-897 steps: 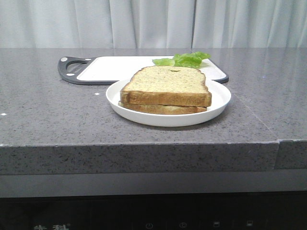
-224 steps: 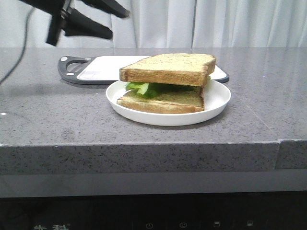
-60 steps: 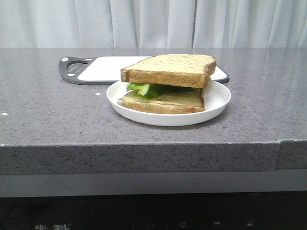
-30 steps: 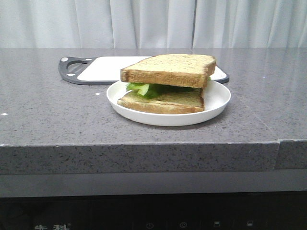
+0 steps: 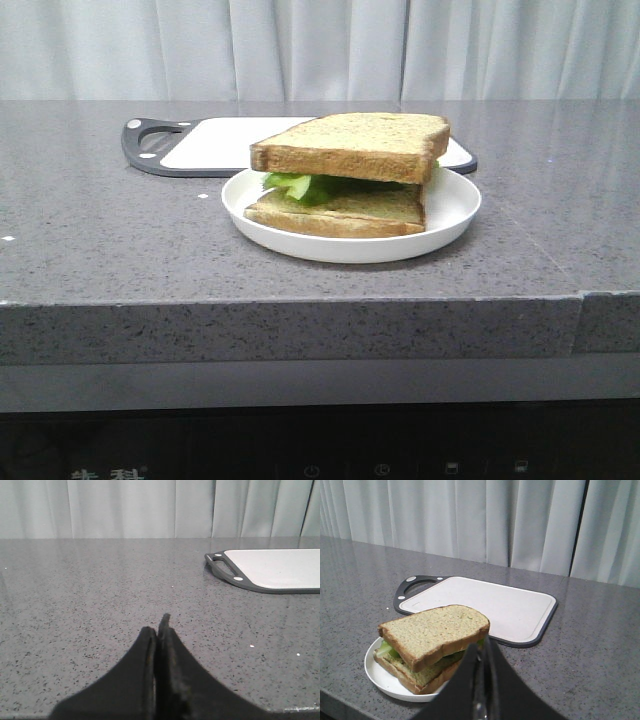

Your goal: Left arm grabs bread, right arm adds lettuce

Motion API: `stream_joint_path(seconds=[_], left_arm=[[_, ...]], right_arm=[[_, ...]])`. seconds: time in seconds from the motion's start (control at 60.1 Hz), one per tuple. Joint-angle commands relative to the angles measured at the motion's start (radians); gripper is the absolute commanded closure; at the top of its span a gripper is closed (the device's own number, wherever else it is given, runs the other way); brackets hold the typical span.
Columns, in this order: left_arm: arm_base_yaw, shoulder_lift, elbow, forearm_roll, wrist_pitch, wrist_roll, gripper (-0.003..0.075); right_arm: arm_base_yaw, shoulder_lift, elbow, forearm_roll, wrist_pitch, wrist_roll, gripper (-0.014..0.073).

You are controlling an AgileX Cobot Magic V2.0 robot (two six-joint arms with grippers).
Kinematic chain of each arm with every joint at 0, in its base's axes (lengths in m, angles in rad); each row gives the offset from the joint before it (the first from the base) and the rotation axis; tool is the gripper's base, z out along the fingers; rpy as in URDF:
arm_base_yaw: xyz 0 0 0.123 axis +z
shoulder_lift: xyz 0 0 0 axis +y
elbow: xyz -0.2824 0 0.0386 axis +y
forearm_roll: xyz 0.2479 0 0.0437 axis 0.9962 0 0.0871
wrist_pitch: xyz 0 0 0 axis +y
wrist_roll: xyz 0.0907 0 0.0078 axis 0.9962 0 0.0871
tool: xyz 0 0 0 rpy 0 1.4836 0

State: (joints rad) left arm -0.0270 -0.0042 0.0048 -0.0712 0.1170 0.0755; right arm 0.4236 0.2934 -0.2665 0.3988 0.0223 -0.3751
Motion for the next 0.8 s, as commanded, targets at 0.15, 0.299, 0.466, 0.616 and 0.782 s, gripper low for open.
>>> stream_joint_path(seconds=[0.15,0.299,0.466,0.616,0.782], left_arm=[[-0.002,-0.02,0.005,-0.008,-0.089,-0.011,0.0741],[-0.002,-0.02,0.005,-0.008,-0.089,-0.011,0.0741],[-0.002,-0.02,0.005,-0.008,-0.089,-0.011,0.0741],[-0.002,-0.02,0.005,-0.008,-0.089,-0.011,0.0741],[-0.002,-0.02,0.005,-0.008,-0.089,-0.011,0.0741]], right_arm=[[-0.005,0.007,-0.028,-0.011,-0.073,-0.009,0.0655],[-0.004,0.007,-0.014,-0.009,-0.081,-0.004,0.0655],[-0.115,-0.02,0.043,-0.096,-0.107,0.151,0.0655],[-0.248,-0.134,0.16,-0.252,-0.112,0.352,0.0655],[-0.369,-0.271,0.29,-0.257,-0.088,0.423,0.0655]])
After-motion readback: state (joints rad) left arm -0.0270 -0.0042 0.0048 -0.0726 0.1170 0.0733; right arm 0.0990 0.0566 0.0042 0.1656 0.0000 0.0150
